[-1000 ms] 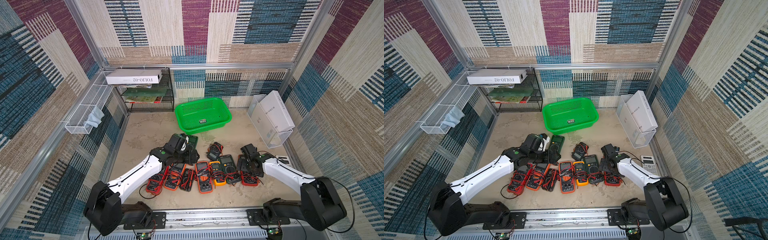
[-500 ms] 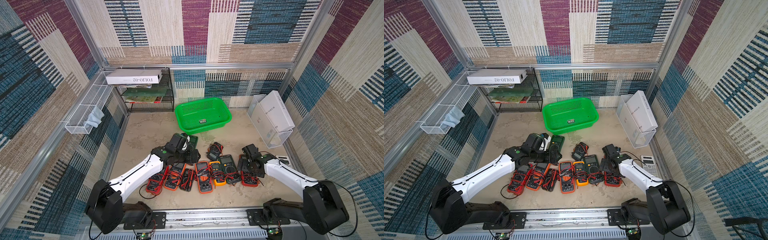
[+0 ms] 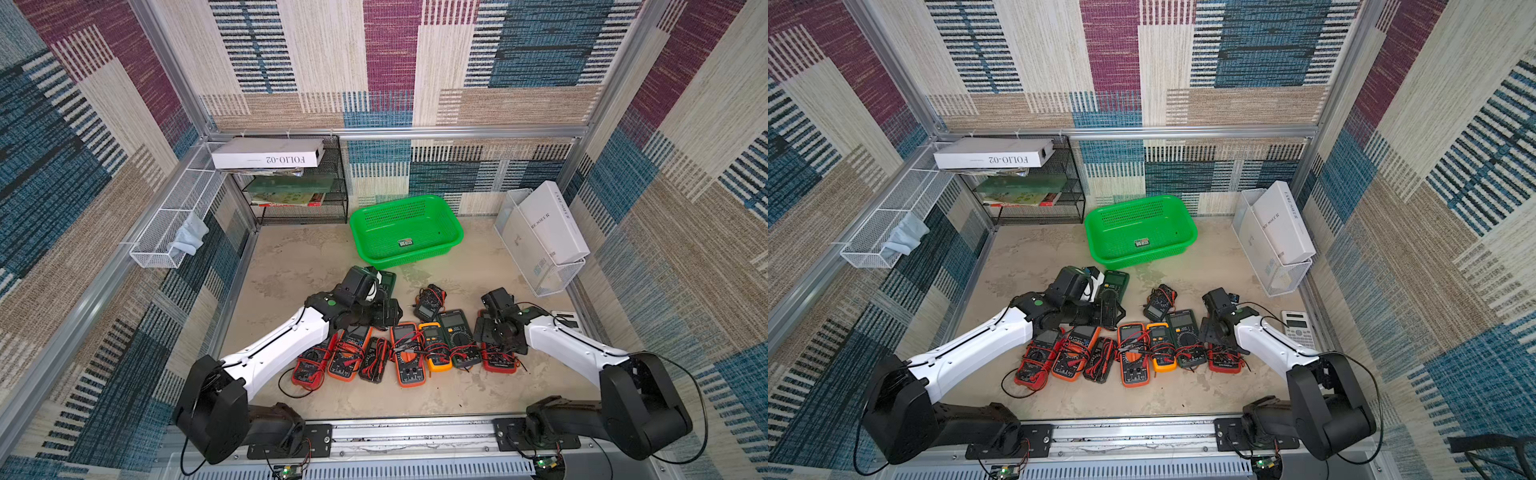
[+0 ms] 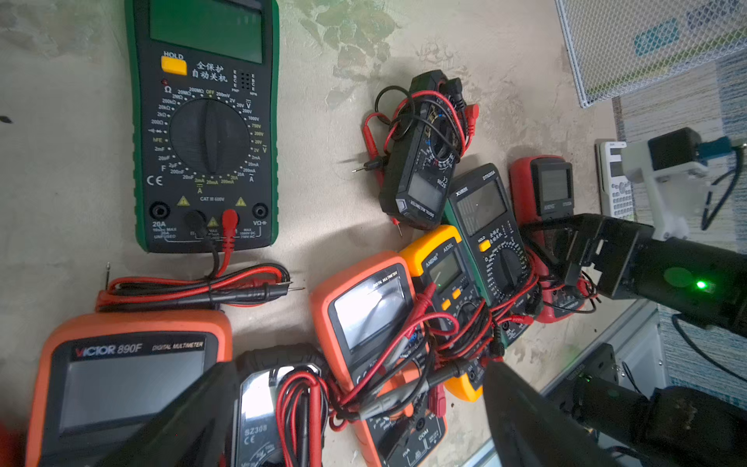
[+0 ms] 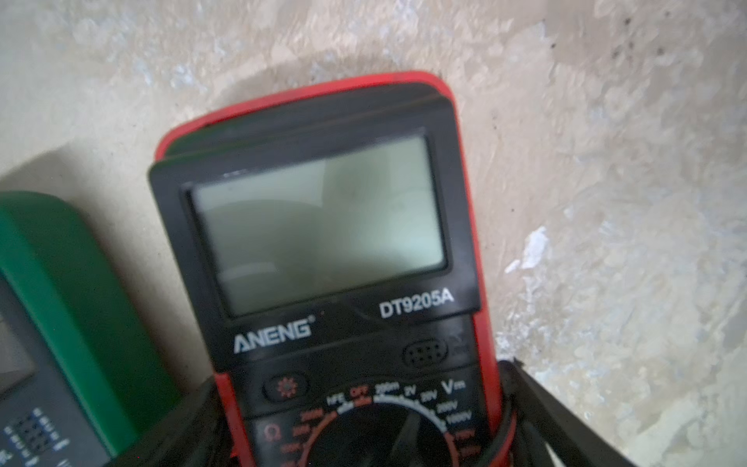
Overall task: Put the multimeter into the basket
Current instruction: Pick up the multimeter from the center of the board.
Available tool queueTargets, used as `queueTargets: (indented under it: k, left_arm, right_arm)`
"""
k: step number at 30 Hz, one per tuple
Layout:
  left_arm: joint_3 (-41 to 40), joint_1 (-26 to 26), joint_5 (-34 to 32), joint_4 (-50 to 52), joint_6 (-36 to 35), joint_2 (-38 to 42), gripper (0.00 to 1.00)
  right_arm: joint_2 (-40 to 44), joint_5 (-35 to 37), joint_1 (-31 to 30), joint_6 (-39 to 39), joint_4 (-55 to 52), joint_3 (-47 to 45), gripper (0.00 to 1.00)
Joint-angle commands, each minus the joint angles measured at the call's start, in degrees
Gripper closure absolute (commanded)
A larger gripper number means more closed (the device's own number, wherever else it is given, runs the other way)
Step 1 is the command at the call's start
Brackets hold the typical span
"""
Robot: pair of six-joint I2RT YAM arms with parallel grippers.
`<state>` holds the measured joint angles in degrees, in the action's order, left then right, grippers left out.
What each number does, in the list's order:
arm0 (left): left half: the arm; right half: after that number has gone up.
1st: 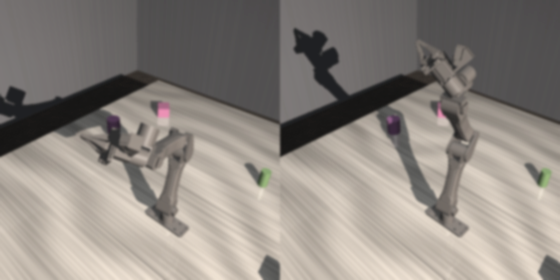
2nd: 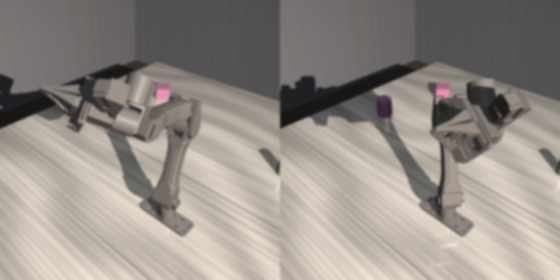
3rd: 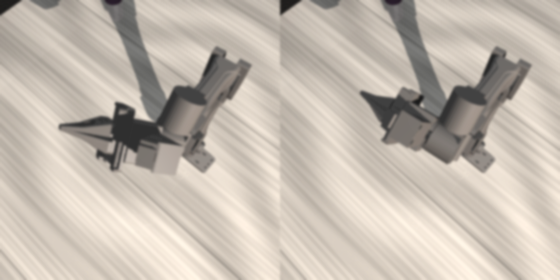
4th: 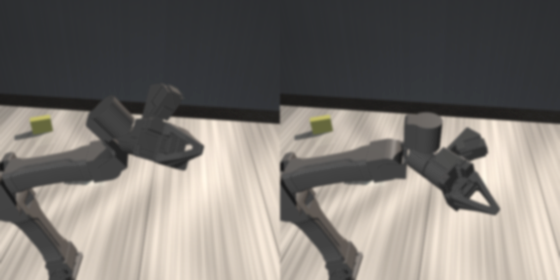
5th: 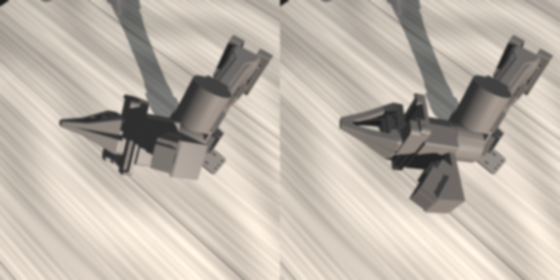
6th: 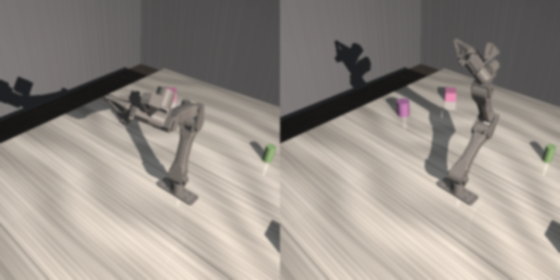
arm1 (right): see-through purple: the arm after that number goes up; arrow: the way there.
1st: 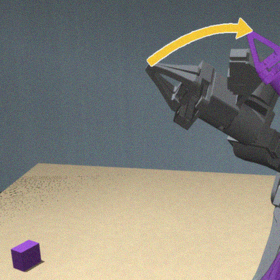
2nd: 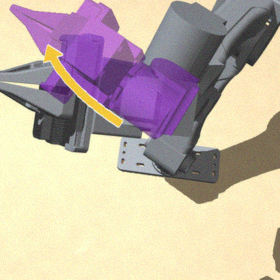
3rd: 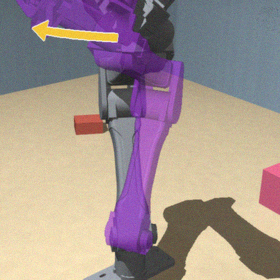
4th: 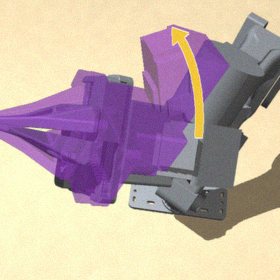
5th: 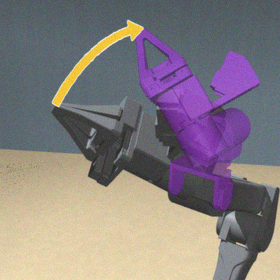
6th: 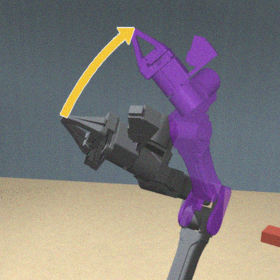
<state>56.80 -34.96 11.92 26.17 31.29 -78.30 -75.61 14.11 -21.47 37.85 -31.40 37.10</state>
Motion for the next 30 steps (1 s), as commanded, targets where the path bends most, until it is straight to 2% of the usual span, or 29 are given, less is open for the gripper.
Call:
queueTargets:
  k: [1,24,30]
  left_arm:
    - [0.75,-0.10,0.03,-0.10,0.08,-0.36,0.01]
    - [0.16,-0.18,-4.75,0.89,1.27,0.95,0.01]
    - [-0.62,-0.11,-8.86,2.51,2.71,1.74,0.01]
  right_arm:
    - [0.40,-1.04,0.04,0.74,0.29,-0.38,0.04]
    - [7.10,1.45,1.68,-0.97,-1.96,0.87,0.20]
    - [8.09,1.45,2.14,-1.54,-1.90,1.47,0.21]
